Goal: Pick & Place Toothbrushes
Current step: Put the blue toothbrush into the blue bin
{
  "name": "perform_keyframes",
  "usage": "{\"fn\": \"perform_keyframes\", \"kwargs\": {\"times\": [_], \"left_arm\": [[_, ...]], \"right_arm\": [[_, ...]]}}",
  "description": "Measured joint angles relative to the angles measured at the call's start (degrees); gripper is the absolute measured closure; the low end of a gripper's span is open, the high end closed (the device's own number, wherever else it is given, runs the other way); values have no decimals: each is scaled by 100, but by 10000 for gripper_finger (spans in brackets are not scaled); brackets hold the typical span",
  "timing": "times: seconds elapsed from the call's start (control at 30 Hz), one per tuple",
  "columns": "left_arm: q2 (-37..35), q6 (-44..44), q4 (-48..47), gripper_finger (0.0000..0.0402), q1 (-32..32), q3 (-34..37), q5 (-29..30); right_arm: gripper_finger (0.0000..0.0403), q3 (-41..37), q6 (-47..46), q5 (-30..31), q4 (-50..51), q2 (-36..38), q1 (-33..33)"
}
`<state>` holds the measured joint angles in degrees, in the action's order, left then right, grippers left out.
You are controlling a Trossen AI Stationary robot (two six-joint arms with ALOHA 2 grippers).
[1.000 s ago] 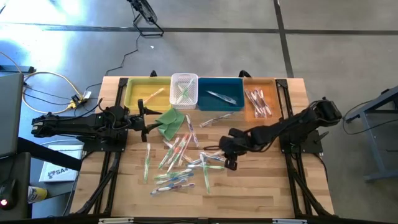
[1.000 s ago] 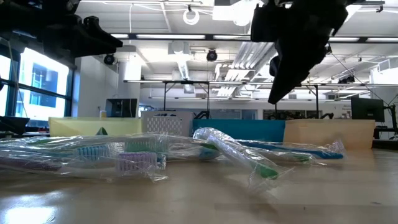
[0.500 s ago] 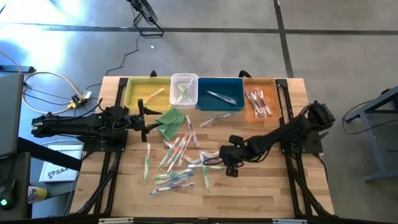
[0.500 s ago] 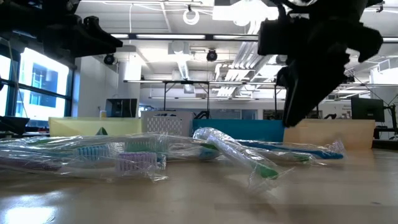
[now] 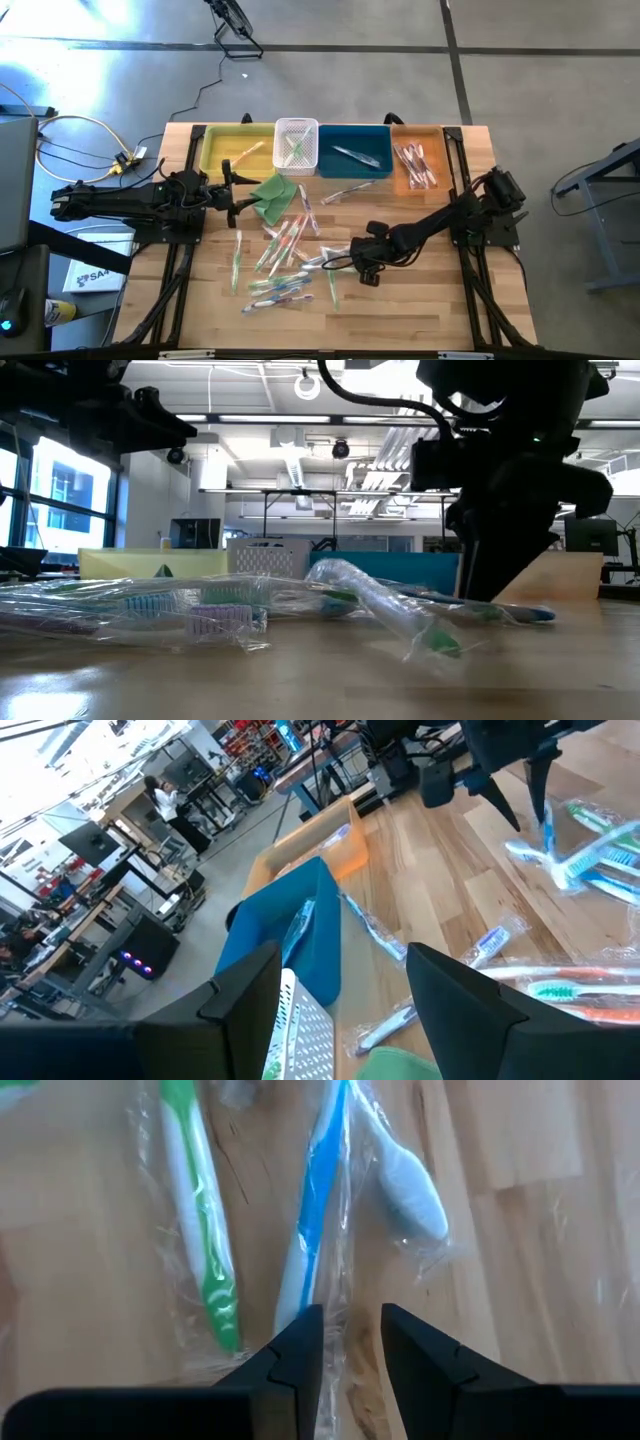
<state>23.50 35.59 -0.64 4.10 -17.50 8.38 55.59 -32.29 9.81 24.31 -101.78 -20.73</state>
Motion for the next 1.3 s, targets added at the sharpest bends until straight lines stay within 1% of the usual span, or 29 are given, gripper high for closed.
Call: {"fn": "perform_keyframes", "kwargs": {"times": [0.1, 0.33, 0.63, 0.8, 1.0, 1.1, 1.3], "left_arm": [[-1, 3, -1, 190, 2, 0, 2], [0, 8, -5, 190, 1, 0, 1], [0, 6, 1, 190, 1, 0, 2], [-2, 5, 2, 190, 2, 0, 1], [-1, 3, -1, 190, 2, 0, 2], [-2, 2, -42, 190, 2, 0, 2], [0, -1, -50, 190, 1, 0, 2]], "right_arm": [[306, 0, -90, -123, 1, 0, -2], [306, -1, -69, -97, 9, 19, -17], [306, -4, -51, -132, 31, 473, 156], [306, -4, -103, -436, -153, 538, 212], [304, -4, -92, -514, -322, 492, 48], [286, -4, -94, -438, -312, 492, 20], [217, -4, -297, -182, -317, 492, 9]]}}
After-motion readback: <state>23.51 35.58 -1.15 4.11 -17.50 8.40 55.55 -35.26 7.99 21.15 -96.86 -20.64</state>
